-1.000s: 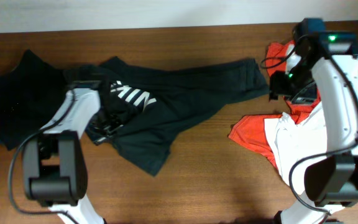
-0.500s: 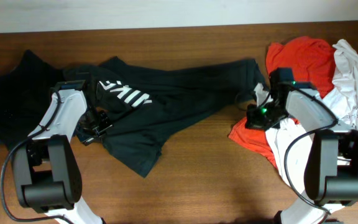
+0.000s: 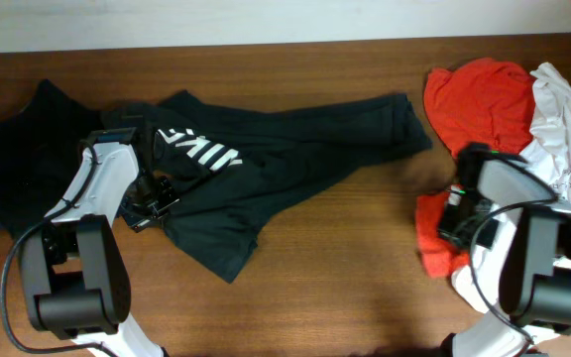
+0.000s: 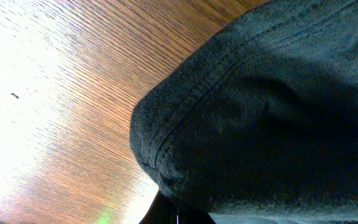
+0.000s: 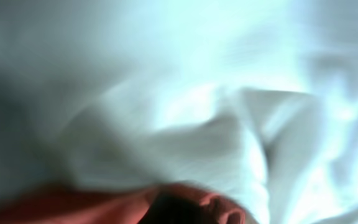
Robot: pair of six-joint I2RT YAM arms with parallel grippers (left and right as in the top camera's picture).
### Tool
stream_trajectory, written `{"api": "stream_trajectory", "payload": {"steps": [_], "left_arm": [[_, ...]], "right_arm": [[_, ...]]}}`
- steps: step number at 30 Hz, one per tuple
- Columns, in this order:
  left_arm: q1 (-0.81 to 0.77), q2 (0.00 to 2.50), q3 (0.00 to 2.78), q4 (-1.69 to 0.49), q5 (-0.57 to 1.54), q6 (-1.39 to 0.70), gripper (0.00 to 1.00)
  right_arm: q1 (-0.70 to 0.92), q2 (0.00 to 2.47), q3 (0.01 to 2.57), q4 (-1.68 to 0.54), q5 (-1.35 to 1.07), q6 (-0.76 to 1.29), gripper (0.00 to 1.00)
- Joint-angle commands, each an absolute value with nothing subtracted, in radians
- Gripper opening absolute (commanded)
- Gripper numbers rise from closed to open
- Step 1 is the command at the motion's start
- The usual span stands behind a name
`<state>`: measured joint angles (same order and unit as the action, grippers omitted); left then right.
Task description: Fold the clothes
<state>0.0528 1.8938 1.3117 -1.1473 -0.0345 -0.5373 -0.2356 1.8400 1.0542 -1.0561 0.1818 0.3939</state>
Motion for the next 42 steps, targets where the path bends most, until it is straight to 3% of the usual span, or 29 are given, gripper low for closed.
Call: {"api": "stream_trajectory", "payload": {"steps": [1,7,12,15,19,23,29,34,37,39,40,41,42], "left_arm": [[0.059,1.879,1.309,-1.149,-0.049,-0.517,0.0],[0.06,1.879,1.309,-1.163,-0.05,-0.46,0.0],[0.11,1.861,1.312,-1.294,-0.123,-0.361,0.0],[0.187,1.816,1.312,-1.349,-0.222,-0.379,0.0],[0.282,1.732,1.312,-1.338,-0.198,-0.411,0.0],[0.303,1.681,1.312,-1.299,-0.117,-0.41,0.0],[0.288,1.682,1.311,-1.29,-0.116,-0.41,0.0],[0.288,1.682,1.311,-1.287,-0.116,-0.41,0.0],[0.288,1.682,1.311,-1.282,-0.116,-0.41,0.0],[0.288,1.682,1.311,-1.276,-0.116,-0.41,0.0],[0.288,1.682,1.311,-1.274,-0.116,-0.41,0.0],[0.288,1.682,1.311,-1.272,-0.116,-0.41,0.0],[0.288,1.682,1.311,-1.272,-0.116,-0.41,0.0]], "right_arm": [[-0.397,1.839,1.049,-1.081,0.283,0.514,0.04],[-0.551,1.824,1.093,-1.13,0.081,0.428,0.04],[-0.463,1.691,1.171,-1.144,-0.229,0.152,0.04],[-0.379,1.615,1.259,-1.133,-0.324,0.126,0.08],[-0.241,1.607,1.296,-1.0,-0.369,0.102,0.13],[-0.079,1.661,1.294,-0.874,-0.336,0.101,0.44],[0.041,1.824,1.294,-0.834,-0.257,0.166,0.46],[0.055,1.949,1.294,-0.775,-0.268,0.203,0.45],[0.059,1.972,1.294,-0.75,-0.345,0.199,0.23],[0.066,1.971,1.295,-0.739,-0.371,0.199,0.21],[0.066,1.971,1.295,-0.739,-0.371,0.199,0.17],[0.066,1.971,1.295,-0.741,-0.371,0.199,0.05],[0.066,1.971,1.295,-0.741,-0.371,0.199,0.04]]}}
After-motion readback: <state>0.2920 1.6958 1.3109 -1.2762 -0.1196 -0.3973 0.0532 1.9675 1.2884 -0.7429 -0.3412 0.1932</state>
